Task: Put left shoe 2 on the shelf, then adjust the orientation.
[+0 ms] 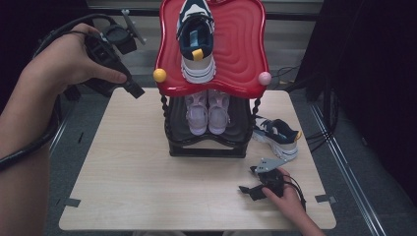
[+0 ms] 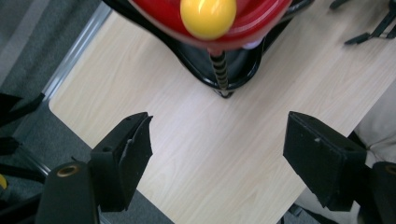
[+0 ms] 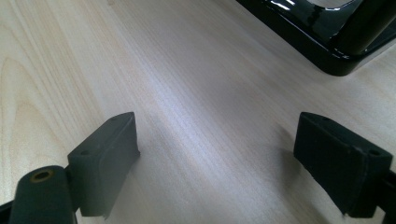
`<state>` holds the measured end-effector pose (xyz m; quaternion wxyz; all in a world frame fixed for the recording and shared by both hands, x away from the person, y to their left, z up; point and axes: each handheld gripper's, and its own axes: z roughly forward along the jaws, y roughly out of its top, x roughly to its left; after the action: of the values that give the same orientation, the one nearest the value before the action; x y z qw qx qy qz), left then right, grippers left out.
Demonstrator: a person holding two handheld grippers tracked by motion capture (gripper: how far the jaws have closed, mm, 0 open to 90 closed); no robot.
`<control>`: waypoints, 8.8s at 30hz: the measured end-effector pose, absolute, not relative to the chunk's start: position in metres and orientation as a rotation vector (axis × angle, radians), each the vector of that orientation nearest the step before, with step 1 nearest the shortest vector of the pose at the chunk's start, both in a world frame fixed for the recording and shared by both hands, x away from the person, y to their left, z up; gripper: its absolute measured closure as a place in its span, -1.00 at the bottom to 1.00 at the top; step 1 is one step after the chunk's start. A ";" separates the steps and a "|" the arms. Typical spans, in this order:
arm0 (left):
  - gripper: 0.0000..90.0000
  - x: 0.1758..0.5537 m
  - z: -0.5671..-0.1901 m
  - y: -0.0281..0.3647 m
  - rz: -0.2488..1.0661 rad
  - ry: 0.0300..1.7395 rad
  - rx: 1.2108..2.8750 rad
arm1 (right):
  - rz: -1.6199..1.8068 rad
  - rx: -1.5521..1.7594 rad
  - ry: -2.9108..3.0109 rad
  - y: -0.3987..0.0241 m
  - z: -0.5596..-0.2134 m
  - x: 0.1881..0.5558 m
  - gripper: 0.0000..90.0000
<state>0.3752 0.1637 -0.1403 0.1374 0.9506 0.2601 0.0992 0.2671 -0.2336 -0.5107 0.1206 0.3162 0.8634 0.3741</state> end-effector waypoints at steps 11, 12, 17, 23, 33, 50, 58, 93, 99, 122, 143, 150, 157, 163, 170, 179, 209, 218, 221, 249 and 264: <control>-0.48 0.373 -0.165 0.174 0.271 0.760 2.774 | 1.090 0.924 2.523 -0.234 -0.511 0.267 -0.71; -0.48 0.372 -0.168 0.174 0.262 0.769 2.771 | 1.090 0.922 2.523 -0.234 -0.511 0.267 -0.71; -0.49 0.370 -0.179 0.178 0.243 0.760 2.783 | 1.090 0.923 2.523 -0.234 -0.511 0.267 -0.71; -0.48 0.369 -0.195 0.185 0.216 0.777 2.799 | 1.090 0.924 2.523 -0.234 -0.510 0.267 -0.71; -0.48 0.365 -0.223 0.190 0.180 0.777 2.818 | 1.092 0.921 2.517 -0.234 -0.510 0.267 -0.71; -0.48 0.363 -0.282 0.199 0.091 0.778 2.776 | 1.094 0.920 2.516 -0.234 -0.511 0.267 -0.71; -0.48 0.360 -0.309 0.200 0.067 0.764 2.748 | 1.094 0.921 2.516 -0.234 -0.511 0.267 -0.71; -0.48 0.337 -0.433 0.190 -0.025 0.746 2.619 | 1.093 0.923 2.521 -0.234 -0.511 0.267 -0.71; -0.48 0.334 -0.449 0.182 -0.035 0.736 2.606 | 1.092 0.923 2.521 -0.234 -0.511 0.267 -0.71; -0.49 0.323 -0.485 0.179 0.180 0.726 2.492 | 1.092 0.923 2.521 -0.234 -0.511 0.267 -0.71; -0.67 0.306 -0.508 0.195 0.256 0.691 2.252 | 0.973 0.941 2.572 -0.272 -0.484 0.274 -0.63; -0.68 0.306 -0.509 0.196 0.260 0.684 2.242 | 0.910 1.011 2.526 -0.308 -0.470 0.280 -0.62; -0.68 0.306 -0.509 0.196 0.259 0.683 2.243 | 0.872 1.098 2.467 -0.331 -0.464 0.289 -0.62; -0.68 0.306 -0.509 0.196 0.259 0.683 2.243 | 0.851 1.150 2.440 -0.345 -0.469 0.297 -0.61; -0.70 0.306 -0.509 0.196 0.260 0.677 2.247 | 0.821 1.198 2.391 -0.355 -0.471 0.308 -0.61; -0.73 0.306 -0.508 0.196 0.264 0.665 2.254 | 0.812 1.245 2.345 -0.371 -0.474 0.316 -0.62; -0.81 0.306 -0.509 0.194 0.242 0.658 2.266 | 0.912 1.017 2.382 -0.345 -0.417 0.327 -0.44; -0.84 0.306 -0.509 0.194 0.244 0.647 2.273 | 0.829 0.887 2.479 -0.321 -0.426 0.352 -0.19; -0.84 0.306 -0.509 0.194 0.245 0.644 2.276 | 0.781 0.860 2.508 -0.317 -0.426 0.348 0.02; -0.84 0.306 -0.509 0.194 0.244 0.648 2.272 | 0.707 0.773 2.806 -0.275 -0.400 0.288 -0.24; -0.84 0.306 -0.509 0.194 0.244 0.649 2.272 | 0.455 0.687 2.952 -0.269 -0.399 0.299 0.07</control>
<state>0.3062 0.1940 -0.5088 0.3739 0.8871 0.2534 0.0953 0.2986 -0.2686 -0.3986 0.0386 0.2239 0.9625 0.1485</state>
